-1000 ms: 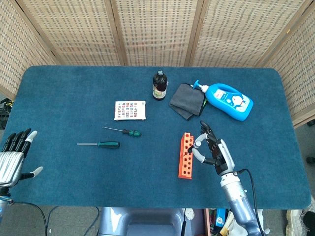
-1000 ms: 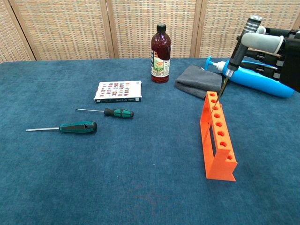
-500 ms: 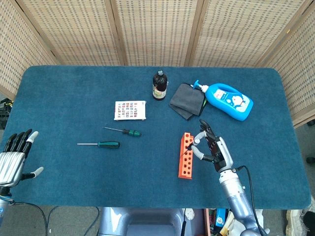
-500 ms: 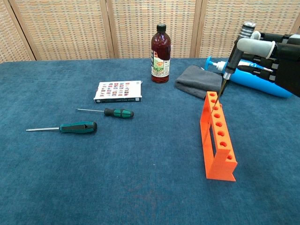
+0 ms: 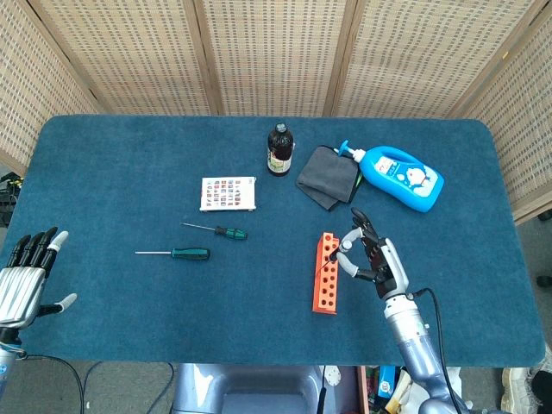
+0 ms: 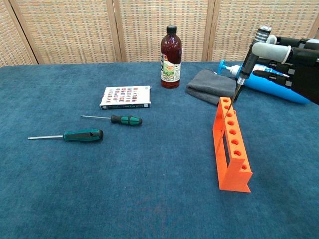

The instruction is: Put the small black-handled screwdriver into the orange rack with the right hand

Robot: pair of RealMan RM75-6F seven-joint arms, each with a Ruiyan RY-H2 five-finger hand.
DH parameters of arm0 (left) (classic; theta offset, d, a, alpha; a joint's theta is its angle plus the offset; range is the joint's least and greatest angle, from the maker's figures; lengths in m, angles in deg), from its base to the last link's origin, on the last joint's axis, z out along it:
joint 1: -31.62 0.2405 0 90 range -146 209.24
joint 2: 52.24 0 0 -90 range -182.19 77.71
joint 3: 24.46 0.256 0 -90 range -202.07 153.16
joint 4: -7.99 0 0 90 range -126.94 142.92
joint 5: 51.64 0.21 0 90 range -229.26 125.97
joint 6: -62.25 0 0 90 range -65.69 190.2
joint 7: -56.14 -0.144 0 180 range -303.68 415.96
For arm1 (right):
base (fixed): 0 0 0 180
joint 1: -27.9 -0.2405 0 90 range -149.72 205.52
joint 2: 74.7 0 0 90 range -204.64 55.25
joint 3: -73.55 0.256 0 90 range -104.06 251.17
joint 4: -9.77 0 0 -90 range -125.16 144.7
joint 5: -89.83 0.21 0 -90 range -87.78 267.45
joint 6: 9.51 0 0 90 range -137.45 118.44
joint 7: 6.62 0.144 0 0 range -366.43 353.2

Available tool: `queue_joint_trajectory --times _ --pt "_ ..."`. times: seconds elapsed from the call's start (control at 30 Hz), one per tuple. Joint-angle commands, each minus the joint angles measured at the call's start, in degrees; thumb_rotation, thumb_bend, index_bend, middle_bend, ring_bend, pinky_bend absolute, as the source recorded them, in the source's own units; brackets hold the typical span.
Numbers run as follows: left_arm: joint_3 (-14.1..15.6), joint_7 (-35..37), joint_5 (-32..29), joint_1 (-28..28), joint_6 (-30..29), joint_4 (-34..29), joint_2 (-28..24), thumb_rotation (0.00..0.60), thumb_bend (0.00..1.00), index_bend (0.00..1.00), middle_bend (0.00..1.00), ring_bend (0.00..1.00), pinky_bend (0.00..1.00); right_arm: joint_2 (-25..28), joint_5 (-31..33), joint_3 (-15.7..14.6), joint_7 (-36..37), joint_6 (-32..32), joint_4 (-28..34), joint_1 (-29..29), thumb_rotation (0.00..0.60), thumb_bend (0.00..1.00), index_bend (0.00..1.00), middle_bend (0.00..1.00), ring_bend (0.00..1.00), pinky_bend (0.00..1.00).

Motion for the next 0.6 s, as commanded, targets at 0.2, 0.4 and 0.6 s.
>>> queue_joint_trajectory --times 0.2,0.4,0.6 --pt "0.02 -0.12 -0.07 -0.07 0.15 0.01 0.07 0.600 0.00 0.00 0.00 0.00 0.00 0.21 0.29 0.40 0.37 -0.48 -0.51 -0.08 0.600 0.30 0.62 0.04 0.00 0.00" --pt "0.05 -0.20 -0.16 -0.07 0.21 0.02 0.10 0.600 0.00 0.00 0.00 0.00 0.00 0.48 0.43 0.78 0.96 -0.72 -1.13 -0.02 0.600 0.30 0.62 0.04 0.00 0.00" --pt "0.12 -0.35 -0.18 -0.15 0.41 -0.09 0.21 0.600 0.00 0.00 0.00 0.00 0.00 0.58 0.80 0.91 1.88 -1.38 -1.93 0.03 0.600 0.30 0.62 0.04 0.00 0.00"
